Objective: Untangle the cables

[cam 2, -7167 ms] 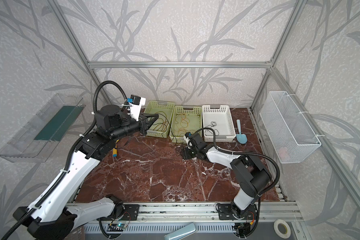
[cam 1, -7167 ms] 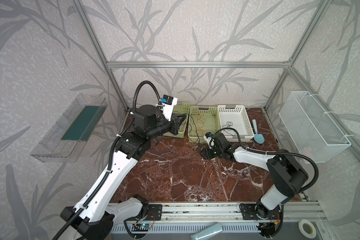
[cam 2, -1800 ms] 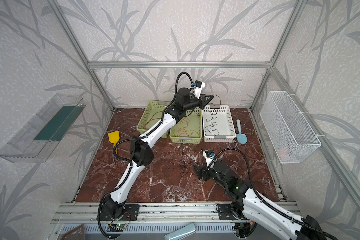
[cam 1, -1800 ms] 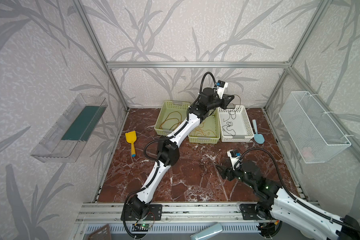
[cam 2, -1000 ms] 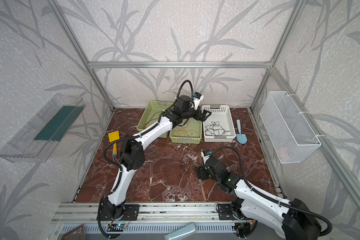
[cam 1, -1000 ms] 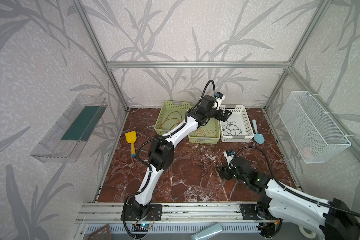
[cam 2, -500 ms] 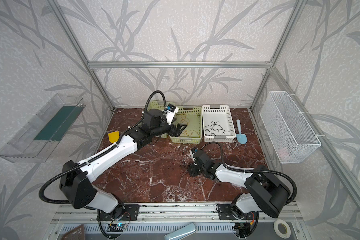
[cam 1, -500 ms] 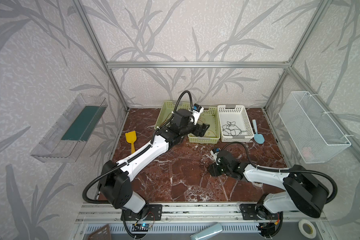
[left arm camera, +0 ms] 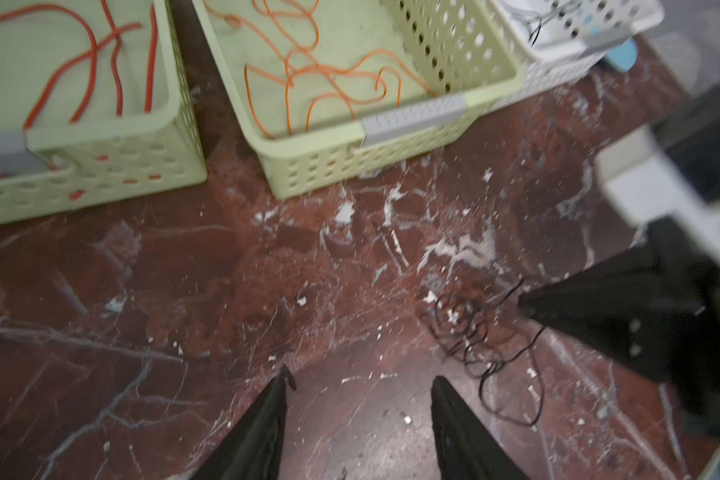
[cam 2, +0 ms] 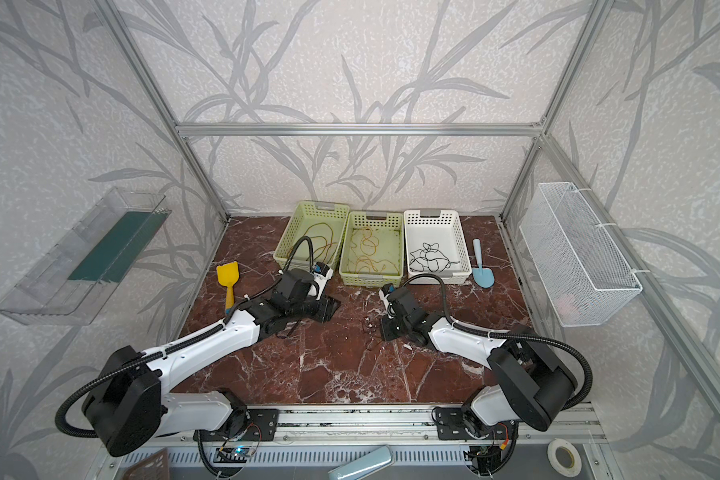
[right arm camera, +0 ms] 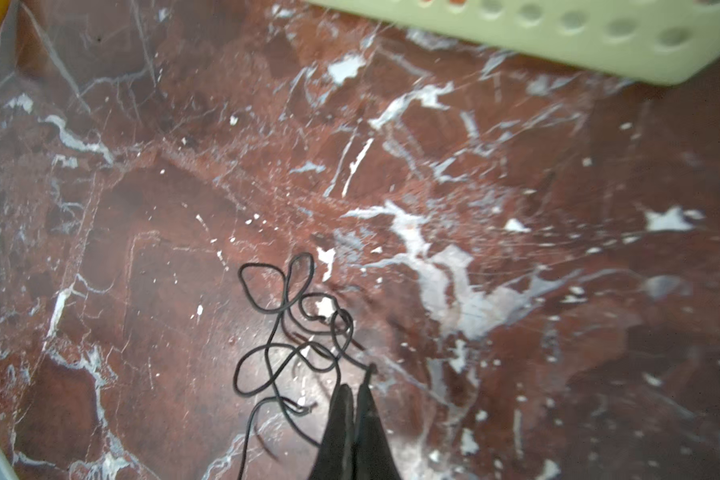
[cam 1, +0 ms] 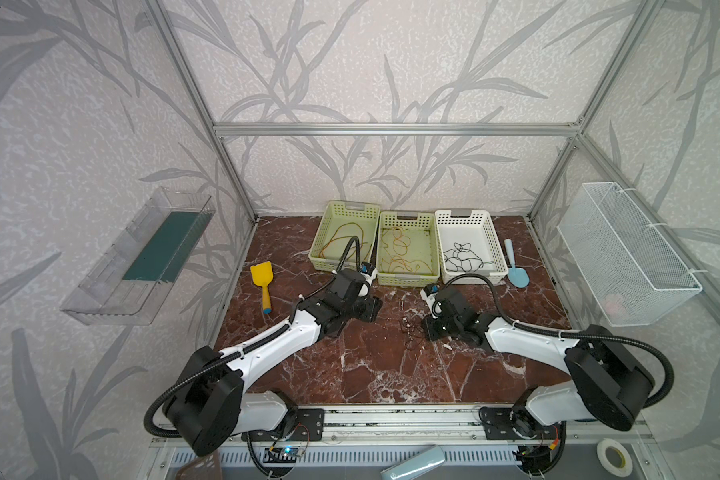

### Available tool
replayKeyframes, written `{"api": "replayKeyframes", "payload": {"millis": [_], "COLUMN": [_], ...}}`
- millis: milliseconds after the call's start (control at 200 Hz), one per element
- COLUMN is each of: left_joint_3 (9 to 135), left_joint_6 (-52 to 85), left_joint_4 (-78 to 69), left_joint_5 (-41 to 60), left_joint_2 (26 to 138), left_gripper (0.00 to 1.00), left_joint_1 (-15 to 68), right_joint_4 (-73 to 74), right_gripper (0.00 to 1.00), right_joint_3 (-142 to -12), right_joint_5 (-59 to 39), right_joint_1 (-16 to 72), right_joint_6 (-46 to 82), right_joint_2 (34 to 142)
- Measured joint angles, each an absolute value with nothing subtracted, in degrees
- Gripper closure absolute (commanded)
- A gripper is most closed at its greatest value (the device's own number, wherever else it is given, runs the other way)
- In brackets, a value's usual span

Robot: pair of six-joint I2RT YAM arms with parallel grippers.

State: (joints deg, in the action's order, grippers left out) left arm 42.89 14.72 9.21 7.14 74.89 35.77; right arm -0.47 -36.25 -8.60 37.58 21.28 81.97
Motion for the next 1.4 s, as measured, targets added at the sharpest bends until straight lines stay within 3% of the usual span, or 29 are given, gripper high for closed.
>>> {"api": "replayKeyframes", "payload": {"millis": [295, 630, 1190, 1399], "left_joint_3": [38.9, 41.3, 47.5, 49.3], "left_joint_6": [15.1, 11.0, -0.6, -1.8], "left_joint_4": [0.8, -4.2, -5.7, -6.8], "left_joint_5": [10.9, 13.6, 8.8, 8.2], "left_joint_2": [81.0, 89.2, 96.8, 99.8], "left_gripper": [0.46, 0.39, 0.36, 0.46], "left_joint_1": [36.5, 40.7, 45.4, 45.4], "right_joint_4": [-2.8, -5.3, -5.5, -5.4], "right_gripper": [0.97, 0.97, 0.98, 0.98], "right_joint_3": [-39.6, -40.0, -40.4, -40.6], "right_joint_5": [-13.6, -14.0, -15.4, -15.9], "right_joint_1": [35.5, 34.2, 33.8, 33.8], "right_joint_6": [18.3, 16.6, 16.2, 16.2], "right_joint_2": [86.8, 87.9, 88.8, 89.5]}}
